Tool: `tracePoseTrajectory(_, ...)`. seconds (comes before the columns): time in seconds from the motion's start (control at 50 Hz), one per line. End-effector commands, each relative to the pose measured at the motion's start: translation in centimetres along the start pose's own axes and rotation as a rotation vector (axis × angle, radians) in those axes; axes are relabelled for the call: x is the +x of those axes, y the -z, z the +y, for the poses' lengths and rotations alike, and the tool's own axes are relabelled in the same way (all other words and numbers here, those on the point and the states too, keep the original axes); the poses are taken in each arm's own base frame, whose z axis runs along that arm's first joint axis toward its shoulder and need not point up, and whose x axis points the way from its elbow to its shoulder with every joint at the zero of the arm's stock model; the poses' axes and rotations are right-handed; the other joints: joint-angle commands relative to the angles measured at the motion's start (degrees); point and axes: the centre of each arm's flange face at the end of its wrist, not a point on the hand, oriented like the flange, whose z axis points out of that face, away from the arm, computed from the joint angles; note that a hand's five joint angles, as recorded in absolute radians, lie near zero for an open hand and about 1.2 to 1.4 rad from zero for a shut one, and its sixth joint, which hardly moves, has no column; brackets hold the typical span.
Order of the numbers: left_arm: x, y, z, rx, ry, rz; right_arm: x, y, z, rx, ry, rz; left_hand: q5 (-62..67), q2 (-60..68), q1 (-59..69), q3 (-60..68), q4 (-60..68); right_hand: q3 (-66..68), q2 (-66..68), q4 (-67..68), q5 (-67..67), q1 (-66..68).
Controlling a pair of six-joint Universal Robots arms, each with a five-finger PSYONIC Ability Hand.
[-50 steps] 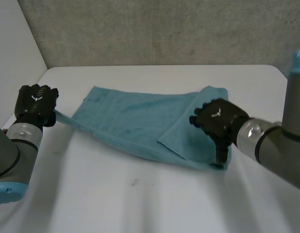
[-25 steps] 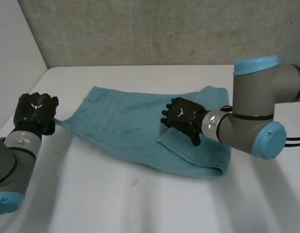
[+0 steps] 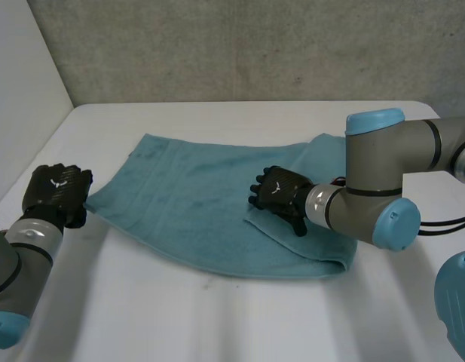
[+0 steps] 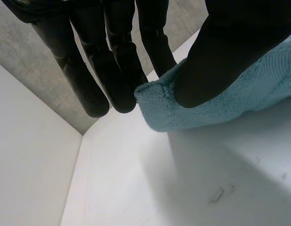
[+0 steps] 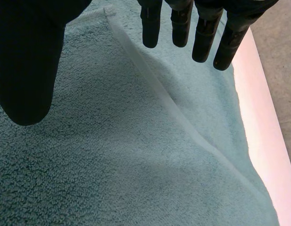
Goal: Fold the laundry
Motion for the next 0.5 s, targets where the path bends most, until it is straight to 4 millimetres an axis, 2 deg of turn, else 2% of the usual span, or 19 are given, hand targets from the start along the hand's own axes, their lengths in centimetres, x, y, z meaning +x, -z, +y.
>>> tracePoseTrajectory(0.02, 0.0, 0.0, 0.0, 0.000, 0.000, 0.004, -0.5, -0.4, -0.5, 0.013, 0.012, -0.010, 14.70, 11.26, 15.58, 11.52, 11.44, -2.25, -2.54, -3.37, -3.53, -1.89)
tracePoseTrajectory(0.24, 0.1, 0.0, 0.1, 0.000, 0.000, 0.006, -1.4, -1.1, -1.1, 0.031, 0.024, -0.023, 14.70, 11.26, 15.58, 11.52, 11.44, -2.25, -2.54, -3.37, -3.53, -1.89)
tracePoseTrajectory(0.5, 0.1, 0.0, 0.0, 0.000, 0.002, 0.007, -1.9, -1.8, -0.1, -0.028, 0.017, -0.017, 14.70, 11.26, 15.58, 11.52, 11.44, 2.04, 1.74, 0.91, 0.75, 2.39)
